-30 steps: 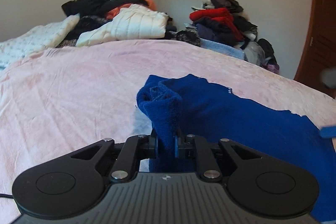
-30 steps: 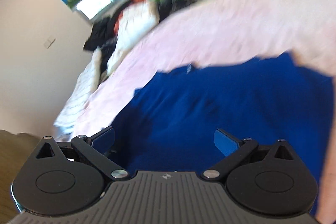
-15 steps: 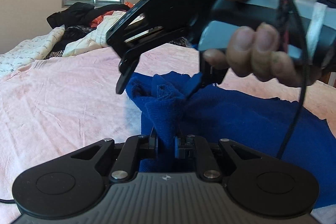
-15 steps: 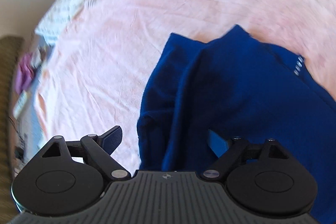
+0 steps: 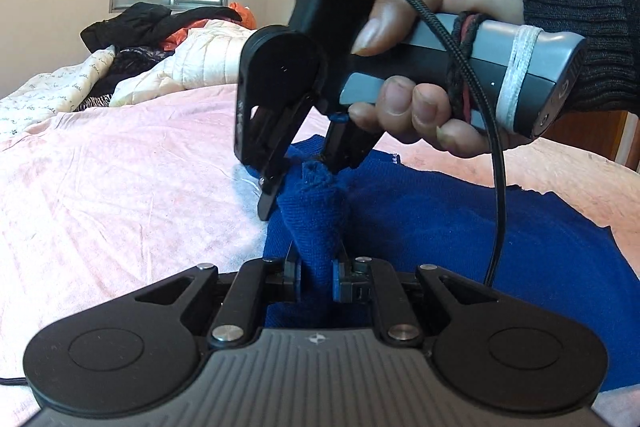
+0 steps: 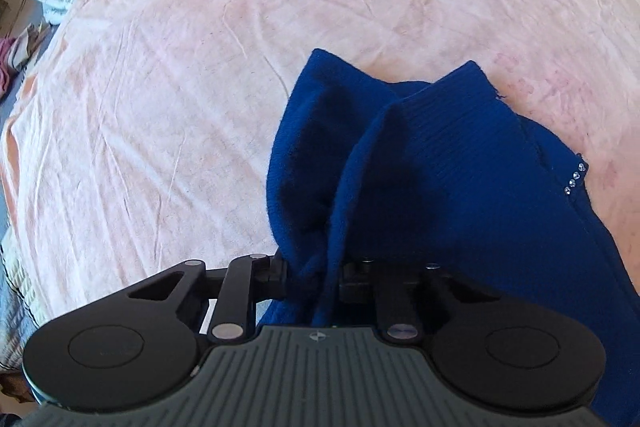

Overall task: Fold small clothes
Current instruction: 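Grasp the sweater fabric with the left gripper while the right gripper grasps nearby, then lift the gripped blue sweater with both grippers and fold it over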

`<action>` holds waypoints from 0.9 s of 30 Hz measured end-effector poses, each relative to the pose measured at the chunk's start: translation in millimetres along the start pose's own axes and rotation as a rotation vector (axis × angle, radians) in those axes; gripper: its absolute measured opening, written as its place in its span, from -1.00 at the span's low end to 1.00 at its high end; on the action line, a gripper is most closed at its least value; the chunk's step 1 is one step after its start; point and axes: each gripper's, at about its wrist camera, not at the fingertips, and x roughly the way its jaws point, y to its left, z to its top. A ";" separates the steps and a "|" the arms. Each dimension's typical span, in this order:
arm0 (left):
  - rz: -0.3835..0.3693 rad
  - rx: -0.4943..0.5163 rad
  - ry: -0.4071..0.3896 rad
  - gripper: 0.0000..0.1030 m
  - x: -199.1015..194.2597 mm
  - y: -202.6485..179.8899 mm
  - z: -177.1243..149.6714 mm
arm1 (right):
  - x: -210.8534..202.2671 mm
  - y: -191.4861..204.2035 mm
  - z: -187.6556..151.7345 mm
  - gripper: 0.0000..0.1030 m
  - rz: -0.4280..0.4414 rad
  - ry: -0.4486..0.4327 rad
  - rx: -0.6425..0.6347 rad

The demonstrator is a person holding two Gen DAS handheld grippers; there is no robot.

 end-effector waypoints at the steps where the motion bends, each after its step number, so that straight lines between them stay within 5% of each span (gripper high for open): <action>1: -0.001 0.004 -0.002 -0.75 -0.6 -1.8 0.3 | -3.7 -1.6 -2.4 -0.68 0.005 -0.012 -0.004; 12: -0.116 0.011 -0.040 -0.75 -19.7 -46.1 20.2 | -76.3 -71.1 -47.1 -0.71 0.159 -0.181 0.091; 19: -0.294 0.098 -0.027 -0.75 -37.2 -110.5 8.1 | -123.8 -177.1 -134.0 -0.70 0.225 -0.308 0.293; 27: -0.387 0.245 0.095 -0.75 -34.7 -167.1 -32.8 | -79.2 -287.9 -235.1 -0.68 0.414 -0.379 0.648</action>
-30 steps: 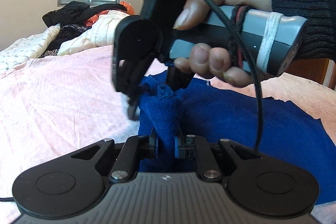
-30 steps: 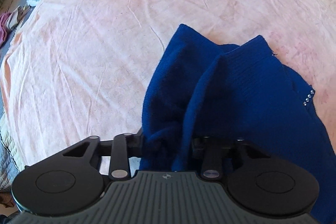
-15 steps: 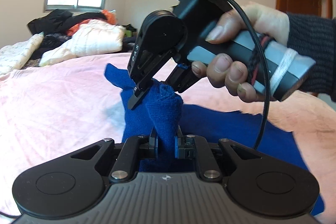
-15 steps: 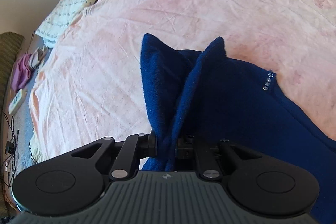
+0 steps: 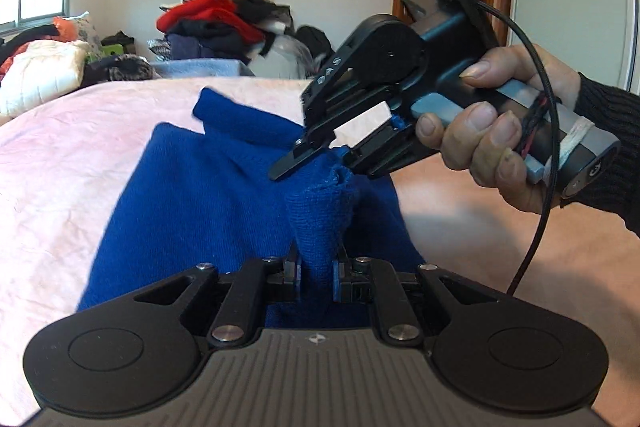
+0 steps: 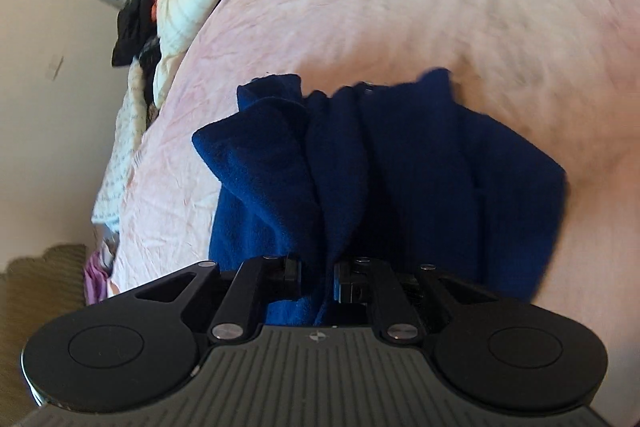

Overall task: Fold small clothes
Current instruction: 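Lift the gripped blue sweater with both grippers and fold it over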

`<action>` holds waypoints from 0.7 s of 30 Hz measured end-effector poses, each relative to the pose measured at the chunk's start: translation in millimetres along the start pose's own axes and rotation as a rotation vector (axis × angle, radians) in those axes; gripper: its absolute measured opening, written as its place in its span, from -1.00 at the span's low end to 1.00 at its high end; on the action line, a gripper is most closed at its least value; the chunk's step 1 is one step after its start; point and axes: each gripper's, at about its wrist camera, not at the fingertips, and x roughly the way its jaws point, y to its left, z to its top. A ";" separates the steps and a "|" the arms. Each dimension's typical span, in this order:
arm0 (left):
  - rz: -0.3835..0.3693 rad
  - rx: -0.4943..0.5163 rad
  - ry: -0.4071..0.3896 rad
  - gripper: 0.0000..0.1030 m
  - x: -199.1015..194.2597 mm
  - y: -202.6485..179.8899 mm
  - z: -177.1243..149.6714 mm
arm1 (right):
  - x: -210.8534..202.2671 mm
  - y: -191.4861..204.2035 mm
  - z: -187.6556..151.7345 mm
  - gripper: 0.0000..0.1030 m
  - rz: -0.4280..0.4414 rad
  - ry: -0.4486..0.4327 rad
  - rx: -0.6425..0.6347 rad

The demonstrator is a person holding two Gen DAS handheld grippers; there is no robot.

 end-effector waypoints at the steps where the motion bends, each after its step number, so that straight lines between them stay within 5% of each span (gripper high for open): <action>1: 0.003 0.013 0.004 -0.74 1.9 -4.8 -1.9 | -1.5 -9.4 -2.8 -0.63 0.027 -0.007 0.019; 5: 0.020 0.037 0.019 -0.74 9.1 -11.2 -2.0 | -10.3 -21.1 -7.0 -0.49 0.089 -0.090 0.027; 7: 0.029 0.048 0.024 -0.74 10.9 -16.4 -2.2 | -15.9 -19.5 -2.7 -0.16 0.085 -0.128 0.011; 11: 0.048 0.070 0.024 -0.74 13.4 -23.4 -3.1 | -6.1 -21.0 11.8 -0.12 0.063 -0.127 0.011; 14: 0.054 0.079 0.025 -0.74 11.0 -27.2 -4.0 | 5.9 -17.3 15.3 -0.75 0.055 -0.090 0.000; 21: -0.005 0.095 -0.015 -0.74 -4.0 -31.0 6.6 | -29.5 -6.6 9.6 -0.81 0.040 -0.185 -0.088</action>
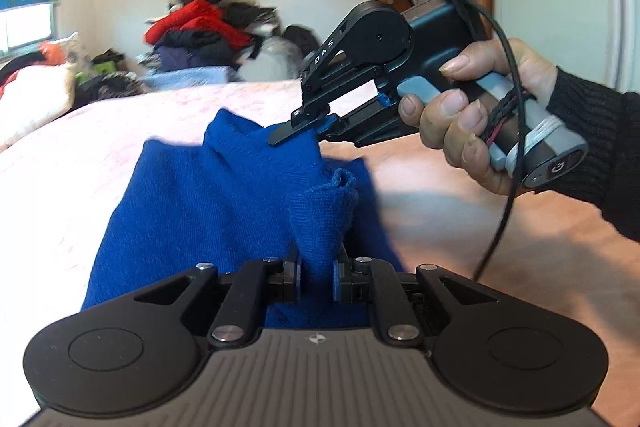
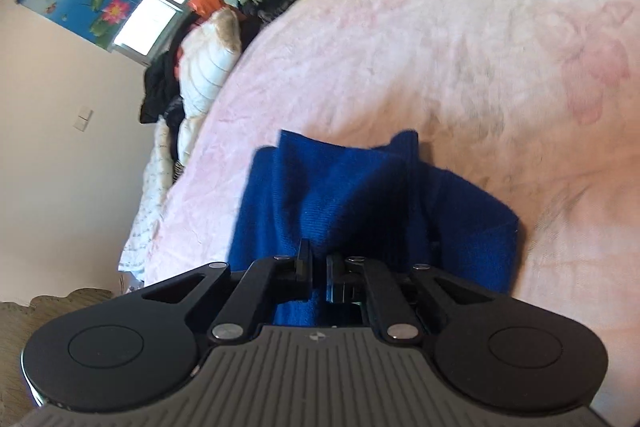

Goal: Fold small clothes

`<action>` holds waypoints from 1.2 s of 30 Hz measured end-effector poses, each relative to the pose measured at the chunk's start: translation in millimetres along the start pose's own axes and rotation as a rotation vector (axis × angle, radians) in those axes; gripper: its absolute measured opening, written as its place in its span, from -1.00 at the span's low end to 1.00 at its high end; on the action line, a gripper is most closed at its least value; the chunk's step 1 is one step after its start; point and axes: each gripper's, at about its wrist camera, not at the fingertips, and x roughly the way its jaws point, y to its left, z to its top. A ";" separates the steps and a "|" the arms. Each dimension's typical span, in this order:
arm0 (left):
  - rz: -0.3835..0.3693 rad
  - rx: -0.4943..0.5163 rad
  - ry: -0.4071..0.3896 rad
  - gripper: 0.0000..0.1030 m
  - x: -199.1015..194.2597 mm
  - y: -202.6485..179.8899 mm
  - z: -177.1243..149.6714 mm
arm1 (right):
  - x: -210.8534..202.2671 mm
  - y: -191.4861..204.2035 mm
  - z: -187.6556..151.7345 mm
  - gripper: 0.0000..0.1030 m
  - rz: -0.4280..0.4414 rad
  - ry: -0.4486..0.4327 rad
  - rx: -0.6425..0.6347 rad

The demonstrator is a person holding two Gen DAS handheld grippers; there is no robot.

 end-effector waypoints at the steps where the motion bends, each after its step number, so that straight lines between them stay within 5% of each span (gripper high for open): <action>1: -0.011 0.016 -0.002 -0.75 -1.0 -3.7 -1.4 | -5.8 -2.5 -2.0 -0.81 -0.022 -0.006 -0.017; 5: 0.006 0.088 0.077 -0.74 18.7 -14.9 -19.3 | -3.2 -32.5 -14.9 -0.78 -0.079 0.013 0.025; 8: 0.010 0.128 0.052 -0.74 16.6 -18.2 -22.4 | -17.4 -37.2 -11.3 -0.62 -0.030 -0.067 0.068; 11: 0.003 0.133 0.053 -0.73 17.8 -17.3 -24.8 | -24.0 -41.3 5.2 -0.20 0.036 -0.153 0.136; 15: 0.001 0.132 0.039 -0.72 17.1 -19.3 -29.9 | -2.9 -42.0 22.5 -0.15 -0.026 -0.111 0.166; 18: -0.029 0.091 0.040 -0.66 15.8 -11.6 -27.2 | 3.1 -39.1 21.4 -0.85 -0.040 -0.109 0.161; 21: -0.067 0.063 0.037 -0.40 13.4 -5.3 -26.1 | -7.9 -38.8 11.5 -0.86 -0.110 -0.154 0.127; 23: -0.097 0.061 0.038 0.29 13.0 -3.9 -26.2 | -14.1 -57.8 3.8 -0.86 -0.141 -0.159 0.179; 25: -0.122 0.069 0.048 0.77 12.6 -5.4 -26.8 | -14.3 -77.1 -6.2 -0.87 -0.160 -0.151 0.233; 31: -0.147 0.060 0.049 0.81 11.8 -0.7 -27.7 | -11.2 -80.8 -16.2 -0.74 -0.135 -0.171 0.268; 36: -0.159 0.009 -0.031 0.81 -16.9 17.2 -26.3 | -32.9 -60.9 0.5 -0.48 -0.127 -0.308 0.231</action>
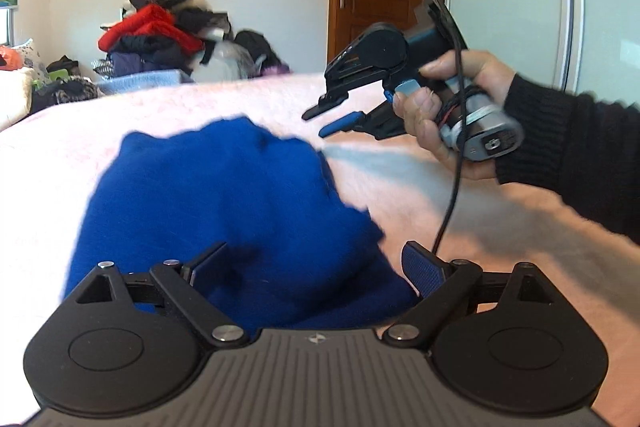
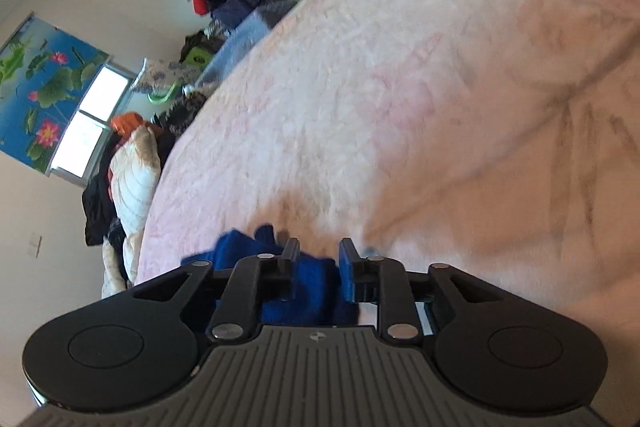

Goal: Fold small clothes

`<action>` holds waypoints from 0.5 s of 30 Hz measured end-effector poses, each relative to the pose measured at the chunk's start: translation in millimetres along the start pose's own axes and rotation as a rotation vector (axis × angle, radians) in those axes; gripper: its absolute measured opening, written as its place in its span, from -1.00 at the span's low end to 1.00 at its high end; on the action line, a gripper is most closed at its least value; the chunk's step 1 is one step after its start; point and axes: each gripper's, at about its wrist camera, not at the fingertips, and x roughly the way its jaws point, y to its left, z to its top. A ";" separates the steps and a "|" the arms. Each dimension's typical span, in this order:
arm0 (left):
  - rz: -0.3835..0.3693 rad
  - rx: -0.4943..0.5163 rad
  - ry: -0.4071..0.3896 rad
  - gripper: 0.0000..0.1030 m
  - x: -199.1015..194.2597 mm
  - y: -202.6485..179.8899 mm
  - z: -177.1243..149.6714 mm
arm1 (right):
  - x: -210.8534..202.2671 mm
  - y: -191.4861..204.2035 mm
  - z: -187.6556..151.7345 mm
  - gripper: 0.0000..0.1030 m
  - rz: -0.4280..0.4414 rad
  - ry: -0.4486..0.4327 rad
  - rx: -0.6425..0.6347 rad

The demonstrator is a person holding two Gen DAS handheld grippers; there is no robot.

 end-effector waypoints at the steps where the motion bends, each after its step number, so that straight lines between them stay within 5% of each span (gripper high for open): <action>1: -0.026 -0.015 -0.023 0.81 -6.4 4.1 3.2 | 0.8 10.0 1.8 -0.46 0.043 0.017 -0.017; 4: -0.097 -0.049 -0.080 0.82 -11.2 17.8 19.9 | 22.5 51.6 6.0 -0.06 0.160 0.155 -0.126; 8: -0.073 -0.187 -0.092 0.82 7.8 45.7 37.2 | 65.1 95.8 14.2 0.09 0.194 0.318 -0.220; 12: -0.085 -0.436 0.055 0.81 45.7 74.3 36.1 | 102.6 114.0 6.2 0.21 0.075 0.390 -0.290; 15: -0.039 -0.321 0.087 0.81 58.4 54.9 30.7 | 116.9 98.1 -8.5 0.11 -0.184 0.318 -0.332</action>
